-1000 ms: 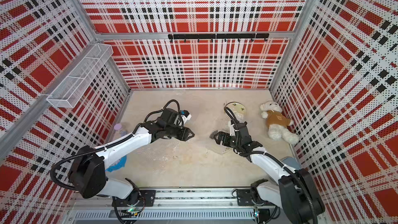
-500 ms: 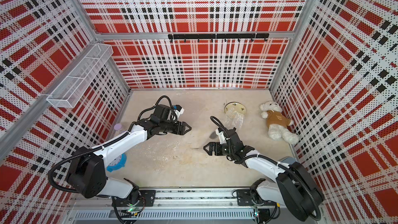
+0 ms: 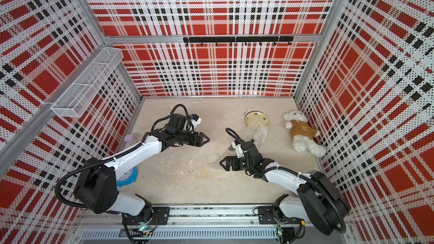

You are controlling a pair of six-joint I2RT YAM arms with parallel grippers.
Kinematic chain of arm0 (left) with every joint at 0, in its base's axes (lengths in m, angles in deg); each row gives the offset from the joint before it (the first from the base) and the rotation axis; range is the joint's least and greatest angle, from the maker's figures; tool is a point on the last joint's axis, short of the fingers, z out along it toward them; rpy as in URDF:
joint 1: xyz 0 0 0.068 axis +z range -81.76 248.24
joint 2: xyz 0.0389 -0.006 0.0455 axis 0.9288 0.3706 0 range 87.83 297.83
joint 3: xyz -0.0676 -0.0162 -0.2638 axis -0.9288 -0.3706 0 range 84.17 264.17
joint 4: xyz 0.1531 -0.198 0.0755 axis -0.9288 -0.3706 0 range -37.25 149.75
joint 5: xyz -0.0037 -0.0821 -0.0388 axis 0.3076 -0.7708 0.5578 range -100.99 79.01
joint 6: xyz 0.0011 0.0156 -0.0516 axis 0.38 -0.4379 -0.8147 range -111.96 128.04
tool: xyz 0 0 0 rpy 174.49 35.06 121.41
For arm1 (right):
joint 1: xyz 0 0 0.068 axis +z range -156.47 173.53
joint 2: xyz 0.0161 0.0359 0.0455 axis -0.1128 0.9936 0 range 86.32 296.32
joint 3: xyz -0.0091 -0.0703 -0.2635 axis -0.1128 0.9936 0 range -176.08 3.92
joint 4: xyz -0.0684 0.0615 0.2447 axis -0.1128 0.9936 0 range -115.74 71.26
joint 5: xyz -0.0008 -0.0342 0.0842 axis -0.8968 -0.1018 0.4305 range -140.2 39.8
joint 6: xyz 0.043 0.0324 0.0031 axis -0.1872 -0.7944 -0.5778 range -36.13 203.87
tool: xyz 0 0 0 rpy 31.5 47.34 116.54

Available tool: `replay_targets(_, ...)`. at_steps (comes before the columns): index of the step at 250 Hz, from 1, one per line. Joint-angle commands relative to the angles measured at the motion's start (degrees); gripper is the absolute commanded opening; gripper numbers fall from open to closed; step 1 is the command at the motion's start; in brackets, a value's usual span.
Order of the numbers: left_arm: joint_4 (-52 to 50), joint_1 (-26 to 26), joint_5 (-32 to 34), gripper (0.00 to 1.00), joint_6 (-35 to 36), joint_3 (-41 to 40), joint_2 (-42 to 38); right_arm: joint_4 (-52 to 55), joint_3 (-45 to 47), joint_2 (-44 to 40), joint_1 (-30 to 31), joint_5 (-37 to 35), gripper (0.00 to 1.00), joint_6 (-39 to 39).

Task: Unpack dinner plates from bubble wrap
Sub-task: Unwrap the bubble wrap at the center of the board.

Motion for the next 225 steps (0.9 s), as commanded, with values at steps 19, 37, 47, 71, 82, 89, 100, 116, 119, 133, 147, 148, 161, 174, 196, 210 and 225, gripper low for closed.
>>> replay_targets(19,0.96,0.48,-0.84,0.73,-0.23,1.12,1.22,-1.69,-3.29,0.43,0.37,2.38,1.0,1.45)
replay_targets(37,0.76,0.43,-0.93,0.73,-0.1,1.48,1.43,-2.81,-3.52,0.98,0.92,2.88,1.0,1.53)
replay_targets(47,0.74,0.44,-0.87,0.73,-0.1,1.57,1.3,-2.93,-3.54,1.02,1.09,2.69,1.0,1.46)
replay_targets(71,0.49,0.44,-0.82,0.73,0.03,1.66,1.22,-1.85,-4.12,1.39,1.85,2.25,0.99,1.93)
replay_targets(82,0.24,0.47,-0.59,0.73,0.27,1.81,1.28,-1.67,-4.07,1.1,1.99,1.9,0.99,2.0)
replay_targets(89,0.16,0.45,-0.51,0.73,0.25,1.75,1.36,-2.07,-3.88,0.78,2.04,1.98,0.99,1.97)
replay_targets(100,-0.04,0.49,-0.35,0.73,0.28,1.75,1.32,-2.39,-3.76,0.23,1.96,1.7,0.99,1.8)
replay_targets(116,-0.08,0.36,-0.14,0.73,0.25,1.82,1.51,-2.18,-4.08,-0.32,2.04,0.97,1.0,1.8)
replay_targets(119,-0.14,0.36,-0.08,0.73,0.26,1.83,1.58,-2.15,-4.13,-0.4,2.03,0.84,1.0,1.78)
replay_targets(133,-0.4,0.03,0.09,0.74,0.26,2.08,1.74,-1.29,-5.06,-0.38,1.87,0.29,1.0,1.82)
replay_targets(147,-0.73,-0.73,0.74,0.75,0.24,2.6,2.09,-0.21,-6.19,0.17,1.46,0.06,1.0,2.26)
replay_targets(148,-0.78,-0.76,0.78,0.75,0.27,2.66,2.13,-0.16,-6.26,0.23,1.44,0.13,1.0,2.29)
replay_targets(161,-1.85,-1.89,2.11,0.76,1.84,3.6,2.77,-0.11,-6.91,0.63,1.08,0.27,1.0,2.52)
replay_targets(174,-3.0,-2.99,3.37,0.76,2.68,4.74,3.52,-0.11,-7.5,0.88,0.31,0.45,1.0,2.48)
replay_targets(196,-3.52,-4.75,4.81,0.77,2.93,5.94,4.57,1.13,-8.34,0.99,-1.98,0.56,1.0,1.78)
replay_targets(210,-3.23,-5.46,4.92,0.78,2.82,6.58,5.36,2.01,-8.48,0.36,-3.97,0.0,1.0,1.21)
replay_targets(225,-3.12,-6.35,5.22,0.78,2.76,7.48,6.4,3.88,-8.53,-0.51,-6.55,-0.91,1.0,0.21)
